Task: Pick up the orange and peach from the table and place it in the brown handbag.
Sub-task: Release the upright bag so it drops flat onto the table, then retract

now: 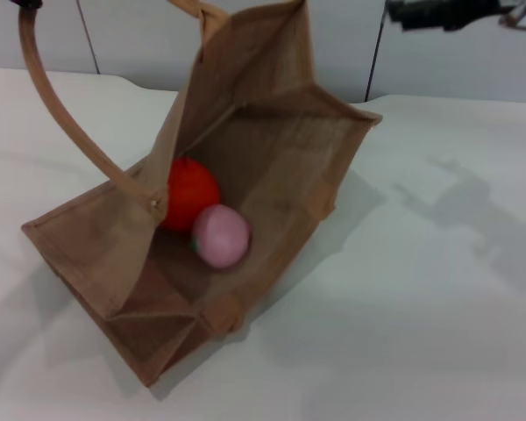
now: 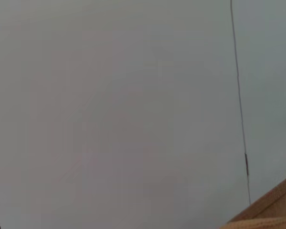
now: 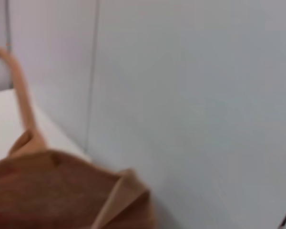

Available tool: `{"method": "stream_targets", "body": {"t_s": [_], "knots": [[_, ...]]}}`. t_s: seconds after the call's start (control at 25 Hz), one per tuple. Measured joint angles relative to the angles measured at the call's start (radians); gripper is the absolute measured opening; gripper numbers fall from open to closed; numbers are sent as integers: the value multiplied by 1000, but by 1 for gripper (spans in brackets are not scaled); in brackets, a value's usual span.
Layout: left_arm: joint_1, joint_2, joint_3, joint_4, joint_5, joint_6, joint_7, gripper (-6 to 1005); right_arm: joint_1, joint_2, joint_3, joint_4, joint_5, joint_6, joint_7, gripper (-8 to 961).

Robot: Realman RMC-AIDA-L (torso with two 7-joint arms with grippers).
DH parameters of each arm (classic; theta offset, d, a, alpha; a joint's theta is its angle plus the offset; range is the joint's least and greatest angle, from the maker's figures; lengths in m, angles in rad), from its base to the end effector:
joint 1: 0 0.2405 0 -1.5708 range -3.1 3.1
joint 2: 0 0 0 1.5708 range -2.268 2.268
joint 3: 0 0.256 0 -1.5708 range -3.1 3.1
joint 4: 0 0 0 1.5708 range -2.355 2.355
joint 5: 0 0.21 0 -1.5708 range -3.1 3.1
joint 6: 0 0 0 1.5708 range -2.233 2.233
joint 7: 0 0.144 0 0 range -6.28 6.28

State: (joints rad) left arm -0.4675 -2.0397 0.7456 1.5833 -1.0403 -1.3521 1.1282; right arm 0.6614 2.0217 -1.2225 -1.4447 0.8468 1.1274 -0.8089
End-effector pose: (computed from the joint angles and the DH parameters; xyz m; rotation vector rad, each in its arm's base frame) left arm -0.1825 0.3759 0.1793 -2.1808 -0.4288 -0.3822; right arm 0.0959 0.4250 0.0738 -2.3920 0.4244 0.2454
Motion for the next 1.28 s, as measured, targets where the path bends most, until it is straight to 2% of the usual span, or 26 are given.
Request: {"method": "stream_targets", "body": {"t_s": [0.12,0.44,0.6,0.88,1.2,1.28], "knots": [[8,0,0,-19,-22,19,2,115,-43,1,-5,27,87,-124,-82,849],[43,-2,3,-49,-84,72,16,116,-82,-1,17,128,292,-260,-256,772],[43,-2,5,-54,-85,81,17,117,-81,-4,36,176,363,-266,-318,759],[32,1,8,-98,-107,84,33,118,-49,-7,45,234,363,-256,-323,756],[-9,5,5,-154,-169,49,86,120,-44,-6,41,243,367,-256,-324,754],[-16,6,5,-154,-194,37,86,194,-39,-6,41,254,368,-256,-324,754]]}}
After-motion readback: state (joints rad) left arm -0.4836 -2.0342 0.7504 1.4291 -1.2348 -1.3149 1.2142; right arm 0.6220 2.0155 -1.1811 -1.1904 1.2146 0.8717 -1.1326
